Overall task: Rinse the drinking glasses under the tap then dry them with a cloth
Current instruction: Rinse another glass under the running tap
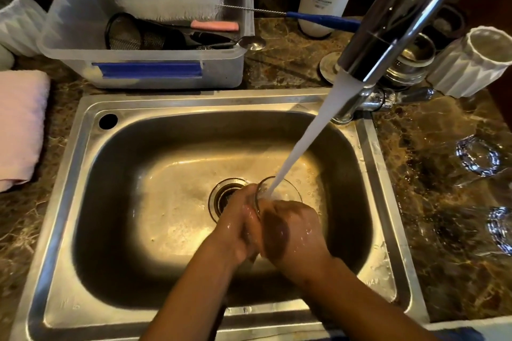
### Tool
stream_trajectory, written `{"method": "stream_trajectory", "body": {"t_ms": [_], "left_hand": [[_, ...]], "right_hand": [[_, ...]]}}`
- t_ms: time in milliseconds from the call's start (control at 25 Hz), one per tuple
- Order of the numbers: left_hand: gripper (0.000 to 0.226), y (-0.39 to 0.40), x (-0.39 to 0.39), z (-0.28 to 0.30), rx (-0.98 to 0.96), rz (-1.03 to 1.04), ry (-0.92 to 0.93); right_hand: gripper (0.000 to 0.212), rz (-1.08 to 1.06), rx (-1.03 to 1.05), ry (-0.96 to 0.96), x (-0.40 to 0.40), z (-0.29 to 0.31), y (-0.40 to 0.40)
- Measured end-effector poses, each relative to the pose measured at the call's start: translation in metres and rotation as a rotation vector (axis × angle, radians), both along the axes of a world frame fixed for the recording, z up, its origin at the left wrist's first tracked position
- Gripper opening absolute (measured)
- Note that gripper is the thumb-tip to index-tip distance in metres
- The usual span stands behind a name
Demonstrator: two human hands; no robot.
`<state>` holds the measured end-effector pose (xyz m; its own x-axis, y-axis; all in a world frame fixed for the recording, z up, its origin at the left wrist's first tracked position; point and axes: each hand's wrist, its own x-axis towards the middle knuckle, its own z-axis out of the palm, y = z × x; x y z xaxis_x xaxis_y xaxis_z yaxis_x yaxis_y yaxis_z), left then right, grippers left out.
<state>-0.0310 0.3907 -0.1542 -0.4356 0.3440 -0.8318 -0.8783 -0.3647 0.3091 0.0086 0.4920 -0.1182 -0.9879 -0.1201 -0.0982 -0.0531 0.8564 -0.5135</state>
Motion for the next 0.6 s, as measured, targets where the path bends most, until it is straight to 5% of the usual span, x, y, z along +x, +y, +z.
{"method": "stream_trajectory", "body": {"t_ms": [160,360,520,600], "left_hand": [[0.009,0.011,0.017,-0.006,-0.112,0.112,0.198],[0.033,-0.008,-0.007,-0.005,-0.042,-0.077,-0.093],[0.022,0.014,0.018,-0.005,-0.142,0.116,0.222],[0.029,0.006,0.008,-0.011,-0.179,0.114,0.164]], "right_hand": [[0.023,-0.406,-0.242,0.039,-0.002,-0.017,-0.028],[0.03,0.064,-0.021,-0.23,-0.01,-0.01,-0.003],[0.035,-0.619,-0.177,-0.178,-0.019,0.001,-0.04],[0.029,-0.486,-0.065,-0.175,-0.018,-0.002,-0.036]]}}
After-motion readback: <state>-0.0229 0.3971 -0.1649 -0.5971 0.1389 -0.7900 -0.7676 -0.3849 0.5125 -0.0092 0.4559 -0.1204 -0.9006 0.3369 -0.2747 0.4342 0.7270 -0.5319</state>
